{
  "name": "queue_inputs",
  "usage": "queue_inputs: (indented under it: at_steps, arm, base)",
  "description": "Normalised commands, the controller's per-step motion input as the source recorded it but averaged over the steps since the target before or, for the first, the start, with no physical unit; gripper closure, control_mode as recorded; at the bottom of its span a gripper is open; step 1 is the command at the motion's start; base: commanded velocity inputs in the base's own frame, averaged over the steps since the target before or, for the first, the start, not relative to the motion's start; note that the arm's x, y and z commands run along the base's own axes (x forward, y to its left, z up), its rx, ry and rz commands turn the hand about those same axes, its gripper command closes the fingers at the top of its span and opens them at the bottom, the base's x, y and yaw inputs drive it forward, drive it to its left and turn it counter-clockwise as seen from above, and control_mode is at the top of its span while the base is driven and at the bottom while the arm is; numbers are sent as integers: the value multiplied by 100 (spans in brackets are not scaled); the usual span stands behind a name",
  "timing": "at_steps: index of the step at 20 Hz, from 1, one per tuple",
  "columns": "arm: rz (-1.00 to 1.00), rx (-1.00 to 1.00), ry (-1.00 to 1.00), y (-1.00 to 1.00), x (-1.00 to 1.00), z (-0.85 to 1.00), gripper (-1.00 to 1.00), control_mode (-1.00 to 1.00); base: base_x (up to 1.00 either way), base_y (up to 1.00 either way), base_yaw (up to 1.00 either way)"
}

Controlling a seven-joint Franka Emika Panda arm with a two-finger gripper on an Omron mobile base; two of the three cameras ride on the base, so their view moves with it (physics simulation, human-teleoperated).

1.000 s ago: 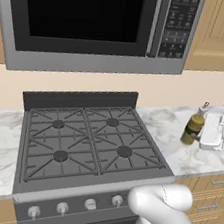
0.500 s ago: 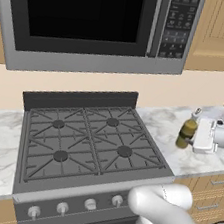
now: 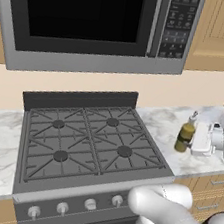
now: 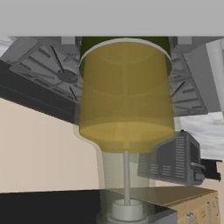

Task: Take 2 condiments from the cabinet and move them on the counter near the stove.Make sure the condiments are lined up with each other, next to each other.

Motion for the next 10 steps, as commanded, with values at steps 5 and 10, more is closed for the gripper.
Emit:
queue_inputs:
  at_steps: [5, 10]
  arm:
    - [0, 0, 5, 0, 10, -20, 100, -100]
    - [0, 0, 2, -4, 13, -18, 100, -100]
  base:
    - [0, 0, 0]
    - [0, 0, 0]
